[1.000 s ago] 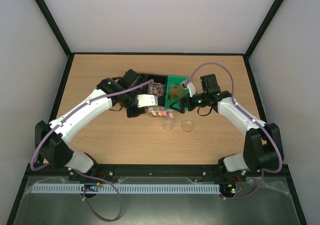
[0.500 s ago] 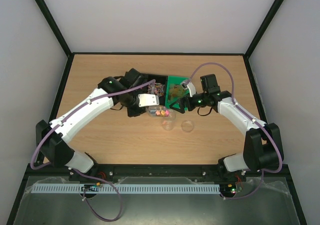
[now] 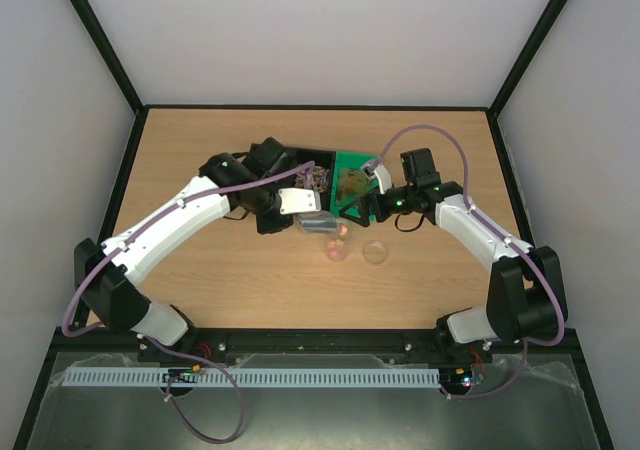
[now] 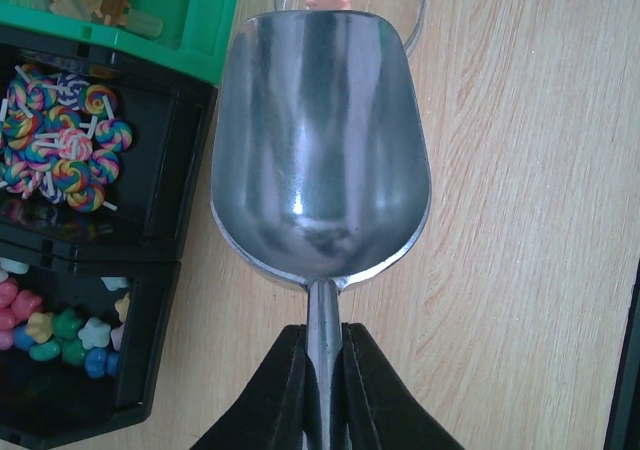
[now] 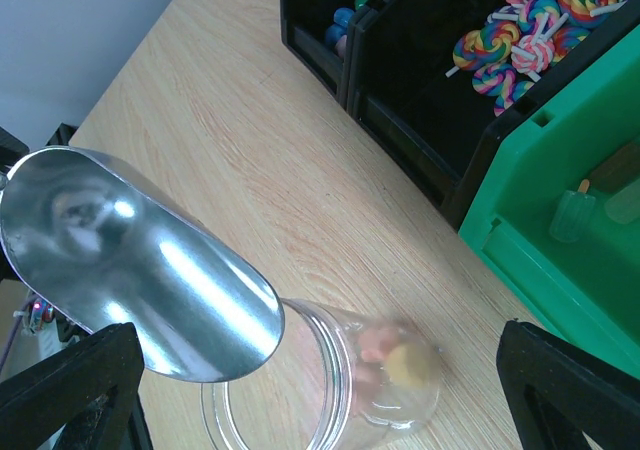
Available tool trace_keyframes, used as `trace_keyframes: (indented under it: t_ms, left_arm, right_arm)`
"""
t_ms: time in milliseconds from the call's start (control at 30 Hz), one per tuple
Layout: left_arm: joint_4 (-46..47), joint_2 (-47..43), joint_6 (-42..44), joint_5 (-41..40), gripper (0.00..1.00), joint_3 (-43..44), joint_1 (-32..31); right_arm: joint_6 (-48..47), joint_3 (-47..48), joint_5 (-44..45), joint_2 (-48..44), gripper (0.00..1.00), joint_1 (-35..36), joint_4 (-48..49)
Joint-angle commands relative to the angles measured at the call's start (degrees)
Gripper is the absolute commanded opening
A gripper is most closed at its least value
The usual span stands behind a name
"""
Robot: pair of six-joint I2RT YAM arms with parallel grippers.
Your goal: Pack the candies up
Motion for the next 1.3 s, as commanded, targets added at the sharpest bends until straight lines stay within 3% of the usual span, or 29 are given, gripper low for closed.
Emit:
trace_keyframes:
  t_ms: [0,133,333,500,633,1033,1133,1267]
  left_arm:
    - [-1.32,-0.95,-0.67,0.07,0.02,1.31,-0.23]
    - [-1.04,-2.22,-1.45,1.76,0.02,0.92,1.58]
    - [2.25,-6.57,-4.70,9.04,0.02,-0.63,10.39]
    - [8.81,-10.56,-14.53,5.80,0.02,-3.97,18.48]
    - [6.49,-8.48,-20.93,1.05,0.02,-3.06,22.58]
    - [-1.28,-1.64,-32.30,-3.50,0.02,1.38,23.83]
    - [-0.96,-0.85,-35.45,-3.18,0.02,1.03,23.65]
    - [-0.78,1.24,-39.51,-5.97,0.02,0.02,22.68]
  right_arm:
    - [-0.35,1.75,-1.14,0.02,0.99,-0.20,-2.16]
    - [0.24,1.81,-0.13,-0.04,0.99,-0.20,-1.82]
    - [2.82,1.61,5.15,-0.92,0.99,-0.37,0.25]
    - [4.21,1.87,9.42,-1.32,0.99,-1.01,1.23]
    - [5.38,2.16,13.96,-1.56,0.99,-1.64,1.76]
    - [16.62,3.24,35.96,0.85,0.99,-1.94,4.49]
    - [19.81,3.10,39.25,1.57,1.00,-1.95,5.25]
    - [22.92,3.00,40.58,2.53,0.94,-1.96,6.27]
